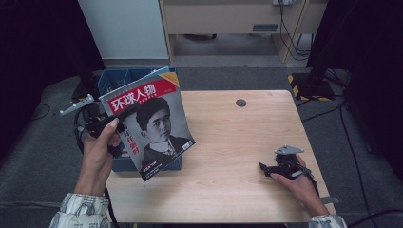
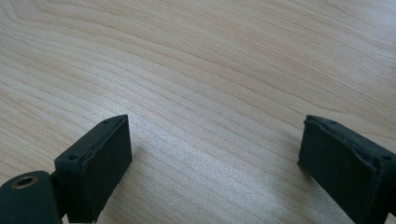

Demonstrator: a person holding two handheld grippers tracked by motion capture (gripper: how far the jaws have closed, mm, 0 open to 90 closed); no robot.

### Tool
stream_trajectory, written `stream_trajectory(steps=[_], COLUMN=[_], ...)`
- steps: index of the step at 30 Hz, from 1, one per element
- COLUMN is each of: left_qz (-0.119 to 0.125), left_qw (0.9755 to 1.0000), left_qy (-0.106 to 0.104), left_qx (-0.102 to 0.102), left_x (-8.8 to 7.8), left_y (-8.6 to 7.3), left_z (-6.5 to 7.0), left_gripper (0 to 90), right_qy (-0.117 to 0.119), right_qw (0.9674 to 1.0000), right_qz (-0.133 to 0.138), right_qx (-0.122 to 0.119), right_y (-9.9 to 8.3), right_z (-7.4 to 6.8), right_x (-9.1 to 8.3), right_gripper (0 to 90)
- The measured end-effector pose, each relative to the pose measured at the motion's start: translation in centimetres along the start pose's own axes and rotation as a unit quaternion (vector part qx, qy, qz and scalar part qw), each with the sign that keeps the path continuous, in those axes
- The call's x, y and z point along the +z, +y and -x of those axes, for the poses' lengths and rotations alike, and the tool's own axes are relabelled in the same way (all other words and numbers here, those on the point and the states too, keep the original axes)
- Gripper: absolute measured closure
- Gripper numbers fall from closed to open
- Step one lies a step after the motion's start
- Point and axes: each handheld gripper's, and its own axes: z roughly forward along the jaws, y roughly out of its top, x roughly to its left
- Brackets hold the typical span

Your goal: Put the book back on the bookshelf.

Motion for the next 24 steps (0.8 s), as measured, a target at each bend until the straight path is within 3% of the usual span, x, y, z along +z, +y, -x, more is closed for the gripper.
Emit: stream_trajectory(steps=[24], left_qz=[0.026], left_qw=[0.9995], left_qy=[0.016], left_qx=[-0.003], left_x=[-2.9], left_y=[1.6], left_z=[-0.8], left_gripper=[86.8], right_qy=[0.002], right_qw=[1.0000], right_qz=[-0.001], right_qx=[0.000], right_y=[0.0], right_z=[0.0], right_x=[0.0], right_gripper=[9.6])
